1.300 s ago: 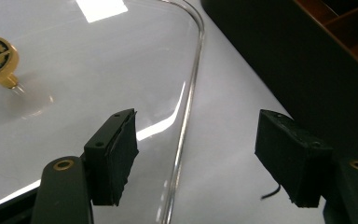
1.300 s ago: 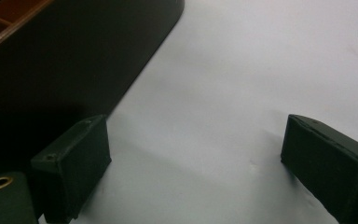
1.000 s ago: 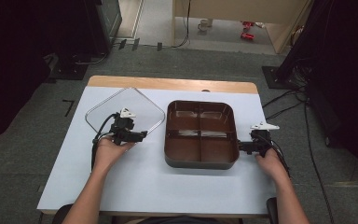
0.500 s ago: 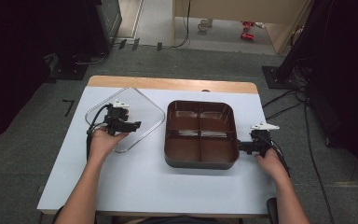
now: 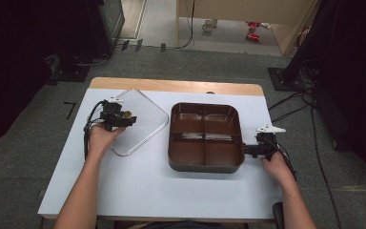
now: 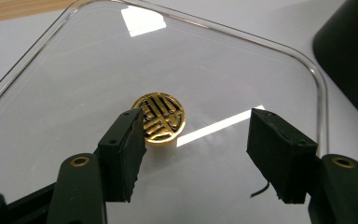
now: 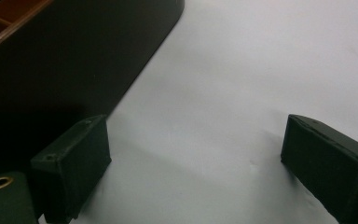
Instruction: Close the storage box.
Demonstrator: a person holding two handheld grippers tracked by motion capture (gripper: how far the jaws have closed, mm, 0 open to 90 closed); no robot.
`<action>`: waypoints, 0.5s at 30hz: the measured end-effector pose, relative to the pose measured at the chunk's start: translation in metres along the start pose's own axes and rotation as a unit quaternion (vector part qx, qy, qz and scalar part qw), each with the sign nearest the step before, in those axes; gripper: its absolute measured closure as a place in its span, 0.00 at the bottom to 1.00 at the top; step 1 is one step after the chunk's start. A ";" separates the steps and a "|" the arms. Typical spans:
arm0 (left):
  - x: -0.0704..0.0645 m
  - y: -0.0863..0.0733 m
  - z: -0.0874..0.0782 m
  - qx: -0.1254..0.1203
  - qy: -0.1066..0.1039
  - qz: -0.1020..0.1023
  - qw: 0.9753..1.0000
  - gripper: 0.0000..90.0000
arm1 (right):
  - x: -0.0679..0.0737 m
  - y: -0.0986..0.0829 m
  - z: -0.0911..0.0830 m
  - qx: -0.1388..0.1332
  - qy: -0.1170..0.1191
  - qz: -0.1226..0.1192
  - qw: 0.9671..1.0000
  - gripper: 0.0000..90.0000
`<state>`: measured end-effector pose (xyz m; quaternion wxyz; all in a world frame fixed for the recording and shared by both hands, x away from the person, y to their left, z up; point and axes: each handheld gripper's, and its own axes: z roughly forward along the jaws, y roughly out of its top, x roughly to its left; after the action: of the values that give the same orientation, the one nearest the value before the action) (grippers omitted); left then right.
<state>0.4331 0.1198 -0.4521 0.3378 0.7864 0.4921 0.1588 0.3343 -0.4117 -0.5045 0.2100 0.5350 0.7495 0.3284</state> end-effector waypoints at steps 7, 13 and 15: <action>0.011 -0.002 0.011 -0.010 0.004 -0.022 1.000 0.47 | 0.000 0.000 0.000 0.000 0.000 0.000 1.000 0.08; 0.011 -0.004 0.020 -0.005 0.015 -0.017 1.000 0.52 | 0.000 0.000 0.000 0.000 0.000 0.000 1.000 0.08; 0.011 -0.004 0.022 -0.004 0.017 -0.014 1.000 0.54 | 0.000 0.000 0.000 0.000 0.000 0.000 1.000 0.08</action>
<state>0.4484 0.1219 -0.4720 0.3345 0.7753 0.5082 0.1695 0.3343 -0.4117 -0.5045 0.2101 0.5350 0.7495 0.3285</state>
